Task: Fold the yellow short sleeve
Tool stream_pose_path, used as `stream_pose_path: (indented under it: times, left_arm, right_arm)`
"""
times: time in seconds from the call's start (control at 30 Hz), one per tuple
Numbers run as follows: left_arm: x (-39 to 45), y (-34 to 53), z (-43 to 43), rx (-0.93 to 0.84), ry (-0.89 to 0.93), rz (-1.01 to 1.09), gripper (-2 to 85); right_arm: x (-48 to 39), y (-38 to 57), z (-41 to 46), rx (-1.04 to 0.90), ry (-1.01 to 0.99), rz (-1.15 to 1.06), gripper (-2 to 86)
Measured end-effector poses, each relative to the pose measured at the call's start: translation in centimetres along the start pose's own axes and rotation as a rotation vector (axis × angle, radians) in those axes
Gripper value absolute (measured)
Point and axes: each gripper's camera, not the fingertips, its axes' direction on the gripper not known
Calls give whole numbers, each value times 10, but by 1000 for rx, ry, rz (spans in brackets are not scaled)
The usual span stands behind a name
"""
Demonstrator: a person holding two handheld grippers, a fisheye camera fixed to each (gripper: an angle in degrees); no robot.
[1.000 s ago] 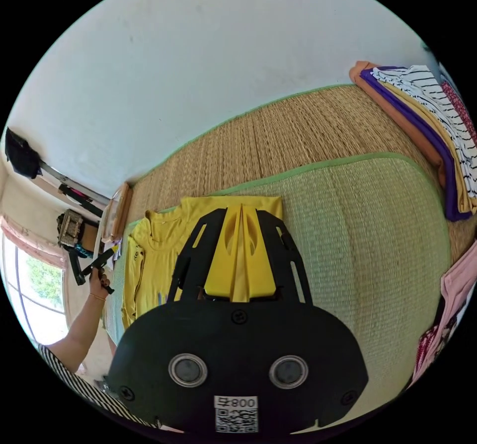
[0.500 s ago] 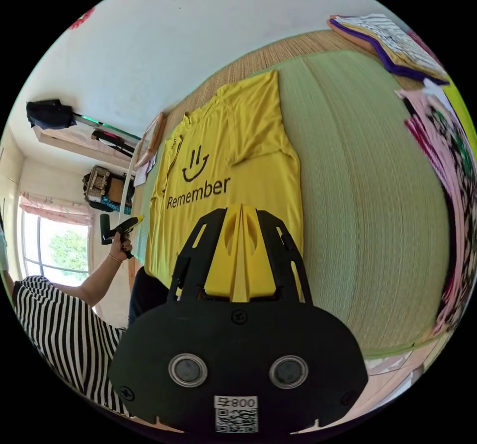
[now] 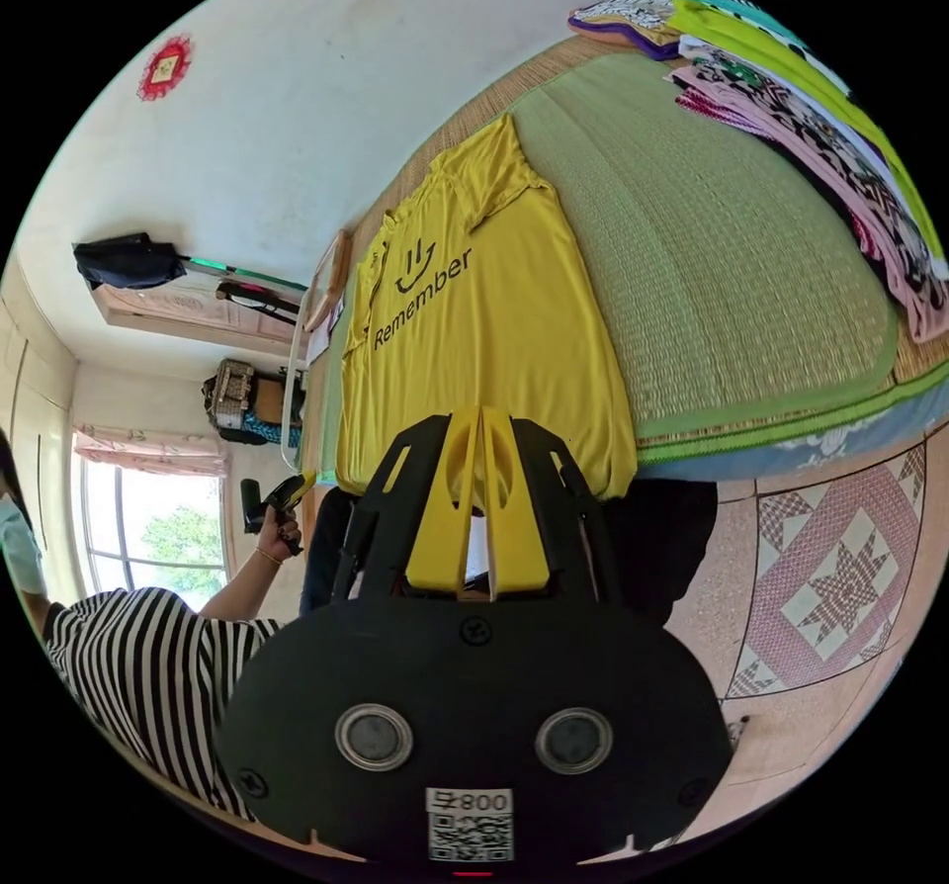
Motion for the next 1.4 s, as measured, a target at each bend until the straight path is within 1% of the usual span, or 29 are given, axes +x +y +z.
stream_pose_path:
  times: [0.17,0.33,0.57,0.7,0.87,1.07,1.17,1.4]
  left_arm:
    - [-9,56,9,-31,-68,-26,44]
    - [-3,74,13,-41,-104,-3,53]
    - [24,72,30,-116,-218,53,75]
    - [39,67,47,-175,-247,79,80]
    - [62,58,78,-283,-316,112,80]
    - [85,49,101,-371,-383,136,68]
    - [95,48,106,-393,-400,148,61]
    - [116,53,98,-385,-389,164,52]
  right_arm:
    - [16,47,3,-5,-28,39,23]
    - [27,89,5,-3,-36,63,34]
    - [33,137,9,-4,-41,82,46]
    - [32,157,13,-14,-38,85,52]
    - [28,176,14,-20,-30,90,55]
    - [23,192,14,-23,-18,102,57]
    - [19,198,16,-27,-17,108,57]
    - [6,201,24,-53,14,112,55]
